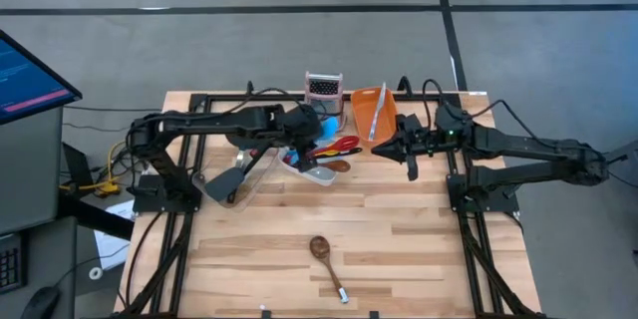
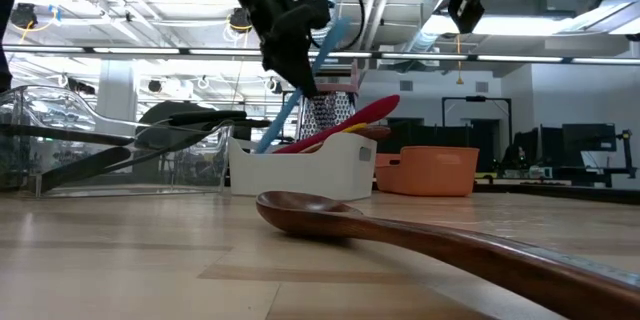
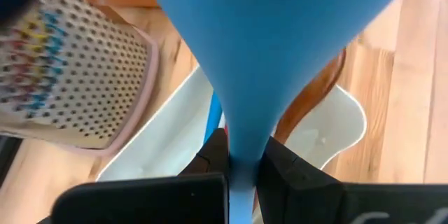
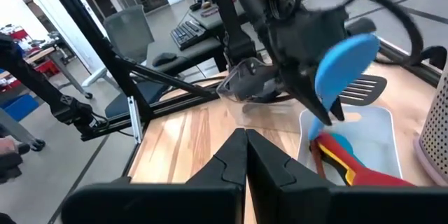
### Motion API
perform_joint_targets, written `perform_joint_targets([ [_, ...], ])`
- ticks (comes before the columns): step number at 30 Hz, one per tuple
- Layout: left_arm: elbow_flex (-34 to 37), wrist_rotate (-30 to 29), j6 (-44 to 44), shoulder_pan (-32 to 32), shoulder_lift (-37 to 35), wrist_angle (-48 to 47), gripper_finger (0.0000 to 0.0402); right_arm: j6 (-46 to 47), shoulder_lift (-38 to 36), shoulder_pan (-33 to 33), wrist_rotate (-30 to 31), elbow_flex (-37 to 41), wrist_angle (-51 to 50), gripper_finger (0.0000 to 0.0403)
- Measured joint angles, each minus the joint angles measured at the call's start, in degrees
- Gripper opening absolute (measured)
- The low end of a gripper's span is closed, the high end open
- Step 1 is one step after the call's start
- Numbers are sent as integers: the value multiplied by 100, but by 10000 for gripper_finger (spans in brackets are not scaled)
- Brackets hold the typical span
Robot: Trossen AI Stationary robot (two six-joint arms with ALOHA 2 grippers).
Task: Pick & Place Kitchen Items
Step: Put the blue serving spoon into the white bin, then put the wooden spoon into the white bin
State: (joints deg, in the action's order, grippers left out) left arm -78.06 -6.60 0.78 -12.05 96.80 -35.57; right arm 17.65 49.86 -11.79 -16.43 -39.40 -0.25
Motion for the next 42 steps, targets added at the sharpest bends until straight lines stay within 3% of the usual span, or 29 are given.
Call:
perform_joint_targets([
  [10, -17, 150, -77, 9, 588, 74, 17, -20, -87, -2, 0, 0, -34, 0],
  [26, 8, 196, -59, 9, 679, 426, 120, -22, -85, -2, 0, 0, -251, 0],
  [35, 9, 196, -57, 9, -210, 958, 151, -21, -85, -10, 0, 0, -247, 0],
  [42, 7, 264, 128, 44, -1445, 954, 134, 329, -81, -16, 275, 0, -245, 0],
])
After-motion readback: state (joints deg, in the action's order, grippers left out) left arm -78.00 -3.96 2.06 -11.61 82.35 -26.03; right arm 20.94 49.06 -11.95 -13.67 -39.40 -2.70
